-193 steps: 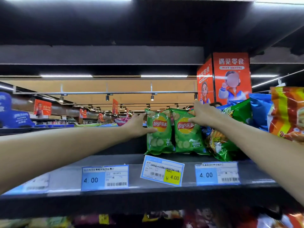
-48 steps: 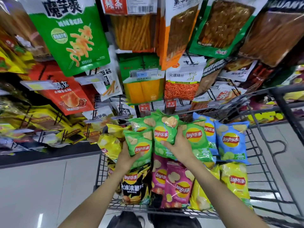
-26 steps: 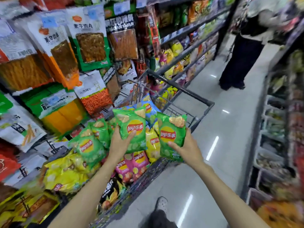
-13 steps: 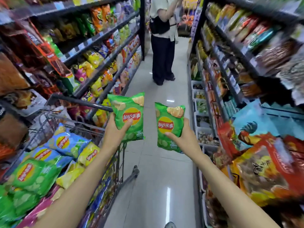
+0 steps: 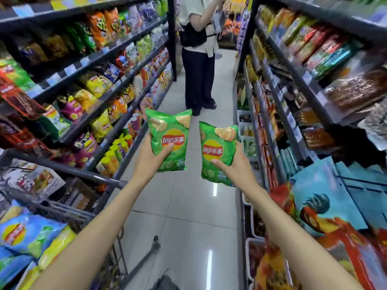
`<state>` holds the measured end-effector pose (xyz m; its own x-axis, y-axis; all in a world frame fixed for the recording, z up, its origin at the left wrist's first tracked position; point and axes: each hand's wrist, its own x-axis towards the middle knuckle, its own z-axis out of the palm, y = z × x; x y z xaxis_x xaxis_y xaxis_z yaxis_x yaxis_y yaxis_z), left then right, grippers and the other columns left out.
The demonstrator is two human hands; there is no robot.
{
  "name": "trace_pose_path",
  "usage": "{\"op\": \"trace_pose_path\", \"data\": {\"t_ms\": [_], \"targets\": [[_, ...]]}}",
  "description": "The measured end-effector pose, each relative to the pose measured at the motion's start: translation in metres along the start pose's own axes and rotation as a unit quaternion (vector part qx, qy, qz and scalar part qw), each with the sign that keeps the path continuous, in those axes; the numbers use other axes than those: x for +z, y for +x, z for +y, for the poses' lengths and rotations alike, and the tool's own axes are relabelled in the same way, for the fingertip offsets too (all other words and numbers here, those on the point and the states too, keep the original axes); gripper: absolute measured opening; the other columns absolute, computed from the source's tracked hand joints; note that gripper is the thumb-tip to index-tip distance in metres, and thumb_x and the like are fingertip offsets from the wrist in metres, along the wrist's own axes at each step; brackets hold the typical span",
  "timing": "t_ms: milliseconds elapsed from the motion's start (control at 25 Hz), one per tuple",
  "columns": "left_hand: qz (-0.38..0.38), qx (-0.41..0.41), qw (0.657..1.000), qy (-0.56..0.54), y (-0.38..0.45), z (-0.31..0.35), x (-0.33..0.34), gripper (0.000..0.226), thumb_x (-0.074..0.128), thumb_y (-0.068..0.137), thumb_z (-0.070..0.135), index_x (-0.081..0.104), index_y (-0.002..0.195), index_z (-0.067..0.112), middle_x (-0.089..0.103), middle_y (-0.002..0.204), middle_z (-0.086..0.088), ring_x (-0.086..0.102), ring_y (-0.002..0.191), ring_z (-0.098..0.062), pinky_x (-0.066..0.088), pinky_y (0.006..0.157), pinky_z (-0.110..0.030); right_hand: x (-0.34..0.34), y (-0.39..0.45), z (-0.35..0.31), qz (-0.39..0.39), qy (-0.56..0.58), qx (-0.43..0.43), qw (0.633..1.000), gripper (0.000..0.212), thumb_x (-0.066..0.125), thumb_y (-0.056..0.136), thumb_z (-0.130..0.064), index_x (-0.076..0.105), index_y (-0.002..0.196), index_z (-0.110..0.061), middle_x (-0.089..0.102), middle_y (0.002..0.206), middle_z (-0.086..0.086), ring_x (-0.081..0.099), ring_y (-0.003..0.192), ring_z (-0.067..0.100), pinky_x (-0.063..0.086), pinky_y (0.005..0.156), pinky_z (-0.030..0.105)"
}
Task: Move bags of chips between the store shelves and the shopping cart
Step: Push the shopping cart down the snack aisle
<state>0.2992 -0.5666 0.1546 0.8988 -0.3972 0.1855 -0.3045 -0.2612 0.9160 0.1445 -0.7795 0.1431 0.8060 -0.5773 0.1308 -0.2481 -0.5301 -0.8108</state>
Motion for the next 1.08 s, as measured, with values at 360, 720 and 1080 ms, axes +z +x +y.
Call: {"op": "trace_pose_path", "data": {"t_ms": [360, 720, 1080], "targets": [[0.033, 0.000, 0.999, 0.009, 0.216, -0.043, -0.011, 0.064, 0.076, 0.081, 0.047, 0.047, 0.135, 0.027, 0.065, 0.120, 0.011, 0.063, 0.108, -0.005, 0.052, 0.095, -0.035, 0.072, 0.228, -0.033, -0.043, -0.006, -0.040, 0.998, 0.076, 0.075, 0.075, -0.055, 0.031, 0.133, -0.032, 0.060, 0.118, -0.010, 0.061, 0.107, 0.017, 0.053, 0.087, 0.045], [0.076, -0.040, 0.996, 0.009, 0.396, -0.089, -0.025, 0.060, 0.075, 0.084, 0.042, 0.044, 0.133, 0.028, 0.061, 0.120, 0.010, 0.061, 0.108, -0.006, 0.051, 0.094, -0.031, 0.157, 0.429, -0.035, -0.093, 0.031, -0.047, 0.994, 0.077, 0.077, 0.076, -0.052, 0.032, 0.134, -0.029, 0.061, 0.122, -0.006, 0.062, 0.108, 0.017, 0.054, 0.088, 0.044], [0.186, -0.057, 0.980, 0.052, 0.576, -0.094, -0.047, 0.068, 0.074, 0.082, 0.047, 0.042, 0.140, 0.028, 0.064, 0.123, 0.011, 0.063, 0.106, 0.001, 0.053, 0.090, -0.026, 0.228, 0.667, -0.066, -0.177, 0.076, -0.139, 0.971, 0.078, 0.077, 0.078, -0.049, 0.034, 0.139, -0.027, 0.057, 0.121, -0.013, 0.059, 0.112, 0.015, 0.052, 0.094, 0.046]]}}
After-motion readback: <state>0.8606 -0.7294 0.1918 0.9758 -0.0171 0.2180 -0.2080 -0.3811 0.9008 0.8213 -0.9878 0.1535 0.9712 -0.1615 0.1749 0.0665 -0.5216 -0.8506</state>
